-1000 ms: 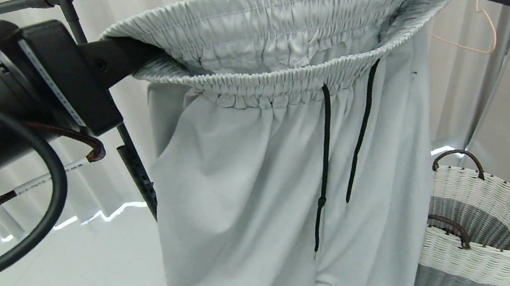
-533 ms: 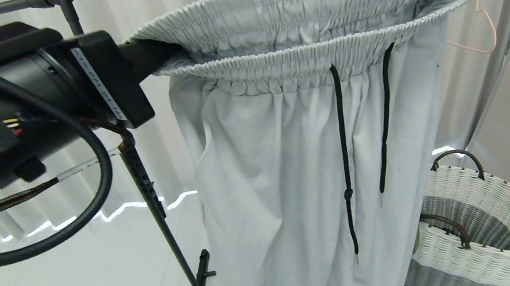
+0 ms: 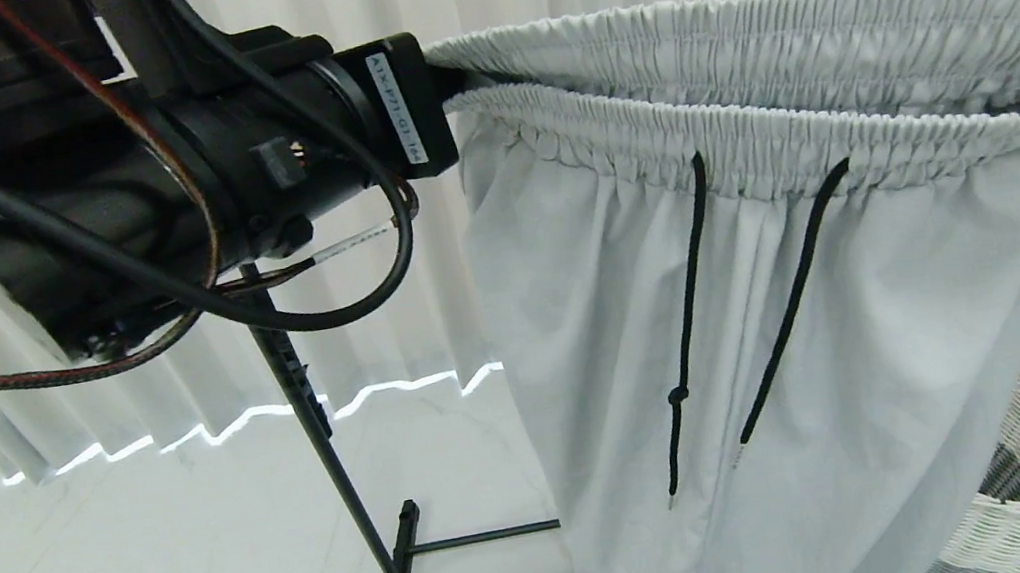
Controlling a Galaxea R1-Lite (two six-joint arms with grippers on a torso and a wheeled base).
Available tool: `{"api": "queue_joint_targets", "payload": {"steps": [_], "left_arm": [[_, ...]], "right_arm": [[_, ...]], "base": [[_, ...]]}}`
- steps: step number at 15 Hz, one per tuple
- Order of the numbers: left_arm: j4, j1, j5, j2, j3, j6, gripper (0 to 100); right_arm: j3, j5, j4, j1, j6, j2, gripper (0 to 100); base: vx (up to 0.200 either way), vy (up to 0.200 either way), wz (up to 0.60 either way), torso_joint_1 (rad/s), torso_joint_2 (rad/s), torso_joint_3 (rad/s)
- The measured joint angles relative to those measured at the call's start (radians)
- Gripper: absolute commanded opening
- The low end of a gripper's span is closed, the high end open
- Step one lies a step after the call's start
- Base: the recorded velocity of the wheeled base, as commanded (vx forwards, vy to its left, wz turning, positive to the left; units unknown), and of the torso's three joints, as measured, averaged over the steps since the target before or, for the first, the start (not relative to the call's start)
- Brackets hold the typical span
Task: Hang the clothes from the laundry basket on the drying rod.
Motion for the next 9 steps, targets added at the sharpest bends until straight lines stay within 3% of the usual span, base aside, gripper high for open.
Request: {"api": "queue_joint_targets", "payload": {"steps": [4, 6, 9], "left_arm": [[0.046, -0.031, -0.001, 0.016, -0.007, 0.000, 0], [0.161, -0.032, -0.010, -0.014, -0.002, -0.011, 0], [0.333, -0.032, -0.086, -0.106, -0.001, -0.034, 0]], "right_arm": [[0.027, 0.001, 0.000, 0.019, 0.000, -0.026, 0], [0.045, -0.003, -0.006, 0.019, 0.000, -0.026, 0], [0.048, -0.003, -0.066, -0.004, 0.000, 0.006, 0]], "base": [[0.000, 0.000, 0.00, 0.000, 0.00, 0.000], [0.000, 0.000, 0.00, 0.000, 0.00, 0.000], [0.000, 0.000, 0.00, 0.000, 0.00, 0.000]]}}
